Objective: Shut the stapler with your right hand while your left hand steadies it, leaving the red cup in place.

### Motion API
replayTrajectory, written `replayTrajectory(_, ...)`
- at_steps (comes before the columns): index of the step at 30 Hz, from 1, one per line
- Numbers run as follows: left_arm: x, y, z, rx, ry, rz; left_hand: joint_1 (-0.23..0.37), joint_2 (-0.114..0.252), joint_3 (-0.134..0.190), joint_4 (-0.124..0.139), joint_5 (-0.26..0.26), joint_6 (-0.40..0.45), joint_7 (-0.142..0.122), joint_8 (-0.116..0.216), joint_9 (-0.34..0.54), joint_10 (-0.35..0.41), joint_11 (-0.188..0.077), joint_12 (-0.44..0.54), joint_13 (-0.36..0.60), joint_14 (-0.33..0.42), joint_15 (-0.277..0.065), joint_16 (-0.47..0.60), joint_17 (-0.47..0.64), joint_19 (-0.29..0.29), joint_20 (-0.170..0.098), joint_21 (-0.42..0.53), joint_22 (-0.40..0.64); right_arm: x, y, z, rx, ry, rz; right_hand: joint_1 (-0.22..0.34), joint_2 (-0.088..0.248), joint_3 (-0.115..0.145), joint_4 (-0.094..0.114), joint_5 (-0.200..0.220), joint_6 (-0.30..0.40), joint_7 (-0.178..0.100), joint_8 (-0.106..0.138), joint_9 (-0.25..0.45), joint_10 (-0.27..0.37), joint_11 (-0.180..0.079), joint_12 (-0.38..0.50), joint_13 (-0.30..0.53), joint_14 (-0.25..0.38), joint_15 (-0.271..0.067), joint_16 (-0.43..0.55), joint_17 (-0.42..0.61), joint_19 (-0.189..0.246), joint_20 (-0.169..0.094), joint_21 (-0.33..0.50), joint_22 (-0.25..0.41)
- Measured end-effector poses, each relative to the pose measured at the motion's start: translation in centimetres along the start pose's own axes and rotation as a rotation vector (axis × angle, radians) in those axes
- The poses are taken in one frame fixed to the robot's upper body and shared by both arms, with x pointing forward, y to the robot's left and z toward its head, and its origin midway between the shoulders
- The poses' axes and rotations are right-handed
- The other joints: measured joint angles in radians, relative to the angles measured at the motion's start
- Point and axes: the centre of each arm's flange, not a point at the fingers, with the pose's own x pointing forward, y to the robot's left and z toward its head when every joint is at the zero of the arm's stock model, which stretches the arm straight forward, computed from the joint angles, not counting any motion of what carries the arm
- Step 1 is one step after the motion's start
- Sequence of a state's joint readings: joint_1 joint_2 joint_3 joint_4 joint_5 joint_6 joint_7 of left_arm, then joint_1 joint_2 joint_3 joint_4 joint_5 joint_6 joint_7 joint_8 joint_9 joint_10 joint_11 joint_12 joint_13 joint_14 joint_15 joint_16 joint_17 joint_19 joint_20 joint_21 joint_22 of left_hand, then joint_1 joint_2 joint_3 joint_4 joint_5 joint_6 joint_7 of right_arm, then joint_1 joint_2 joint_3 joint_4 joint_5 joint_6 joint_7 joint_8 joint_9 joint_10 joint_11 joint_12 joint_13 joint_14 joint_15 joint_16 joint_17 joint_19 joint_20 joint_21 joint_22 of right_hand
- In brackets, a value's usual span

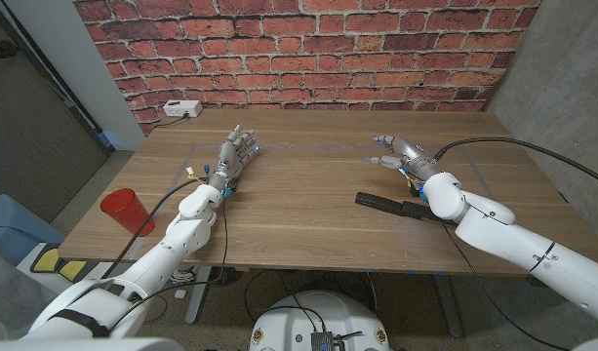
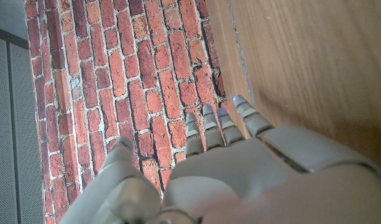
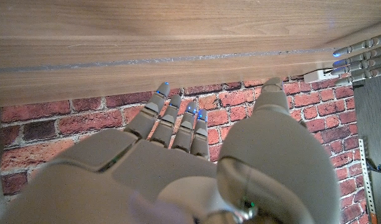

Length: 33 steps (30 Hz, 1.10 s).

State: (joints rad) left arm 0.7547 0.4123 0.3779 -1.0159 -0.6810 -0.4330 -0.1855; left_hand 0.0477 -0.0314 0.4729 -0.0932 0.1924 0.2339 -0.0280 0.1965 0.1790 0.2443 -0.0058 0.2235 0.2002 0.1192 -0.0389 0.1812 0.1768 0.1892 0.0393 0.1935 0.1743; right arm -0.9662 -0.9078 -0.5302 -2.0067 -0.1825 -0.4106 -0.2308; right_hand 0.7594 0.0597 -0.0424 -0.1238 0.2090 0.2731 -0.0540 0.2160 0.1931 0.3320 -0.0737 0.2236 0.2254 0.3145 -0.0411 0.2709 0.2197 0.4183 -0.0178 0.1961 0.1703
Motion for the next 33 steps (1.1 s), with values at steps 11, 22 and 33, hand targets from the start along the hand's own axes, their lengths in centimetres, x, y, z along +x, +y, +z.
replayTrajectory(11,0.0,0.2,-0.2,-0.003,0.0,0.004,0.0,0.0,-0.004,-0.004,0.0,0.0,0.0,0.0,0.0,-0.017,0.002,-0.007,0.0,0.0,0.0,0.0,0.0,0.0,0.0,0.0,0.0,-0.5,0.1,0.3,-0.041,0.007,0.015,-0.012,0.012,0.008,0.008,0.0,0.031,-0.031,0.005,0.0,0.046,-0.027,0.014,0.01,0.069,-0.004,0.058,0.042,0.029,0.018,0.005,0.002)
replayTrajectory(22,-0.1,0.1,-0.5,-0.012,0.004,0.007,-0.006,0.006,-0.004,-0.004,0.0,0.005,0.005,0.0,0.0,-0.018,0.003,-0.007,0.0,0.0,0.0,0.0,0.0,0.0,0.0,0.0,0.0,-1.1,0.3,0.3,-0.065,0.013,0.033,-0.005,0.018,0.008,0.008,-0.006,0.038,-0.03,0.007,0.0,0.058,-0.028,0.014,0.014,0.09,-0.004,0.074,0.062,0.04,0.018,0.005,0.005)
replayTrajectory(33,-0.1,-0.1,-0.5,-0.018,-0.002,0.0,-0.006,0.005,-0.004,-0.004,0.0,0.005,0.005,0.0,0.0,-0.018,0.004,-0.007,0.0,0.0,0.0,0.0,0.0,0.0,0.0,0.0,0.0,-1.6,0.1,0.5,-0.106,0.018,0.041,-0.005,0.018,0.008,0.008,-0.006,0.04,-0.021,0.007,0.0,0.08,-0.028,0.024,0.019,0.121,-0.005,0.104,0.077,0.043,0.021,0.005,0.005)
